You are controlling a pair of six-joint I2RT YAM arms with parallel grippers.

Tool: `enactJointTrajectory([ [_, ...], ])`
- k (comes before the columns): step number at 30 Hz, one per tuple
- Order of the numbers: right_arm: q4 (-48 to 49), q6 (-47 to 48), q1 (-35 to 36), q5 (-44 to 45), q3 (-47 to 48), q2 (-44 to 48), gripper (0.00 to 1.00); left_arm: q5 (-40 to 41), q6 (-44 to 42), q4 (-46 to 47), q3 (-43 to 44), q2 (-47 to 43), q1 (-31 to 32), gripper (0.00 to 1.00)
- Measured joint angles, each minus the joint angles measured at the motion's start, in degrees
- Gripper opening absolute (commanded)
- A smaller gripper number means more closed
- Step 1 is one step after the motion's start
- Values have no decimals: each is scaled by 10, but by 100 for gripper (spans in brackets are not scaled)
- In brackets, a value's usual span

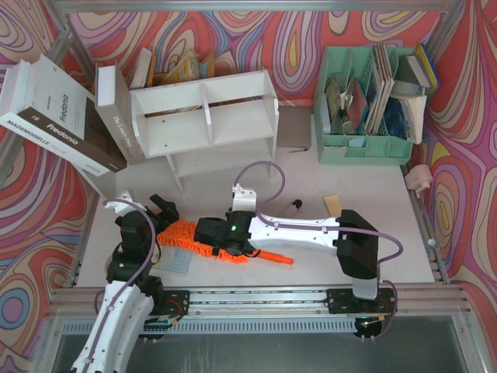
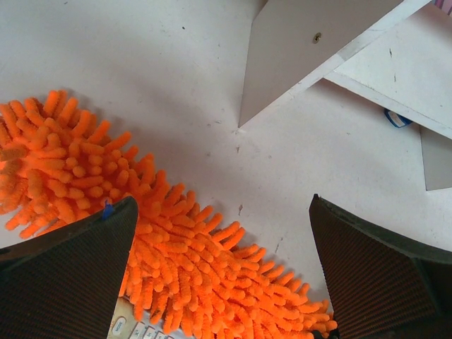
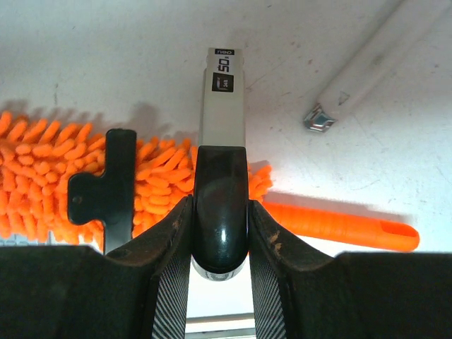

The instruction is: Dust the bookshelf with a duster

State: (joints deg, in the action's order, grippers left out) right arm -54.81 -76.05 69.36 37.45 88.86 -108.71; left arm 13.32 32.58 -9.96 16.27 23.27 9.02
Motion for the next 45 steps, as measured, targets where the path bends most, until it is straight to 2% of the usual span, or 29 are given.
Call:
enactJointTrajectory([
  [4,-39,-45,-4,22,7,0,6,0,0,4,0,3,0,98],
  [11,-60,-89,-29,38,7,0,6,0,0,7,0,4,0,98],
  [29,-44,-86,-108,47,-1,-21,6,0,0,7,0,5,0,98],
  [38,-19,-72,-123,47,-19,-28,9,0,0,7,0,5,0,98],
  [45,5,-58,-133,38,-25,-33,17,0,0,7,0,5,0,98],
])
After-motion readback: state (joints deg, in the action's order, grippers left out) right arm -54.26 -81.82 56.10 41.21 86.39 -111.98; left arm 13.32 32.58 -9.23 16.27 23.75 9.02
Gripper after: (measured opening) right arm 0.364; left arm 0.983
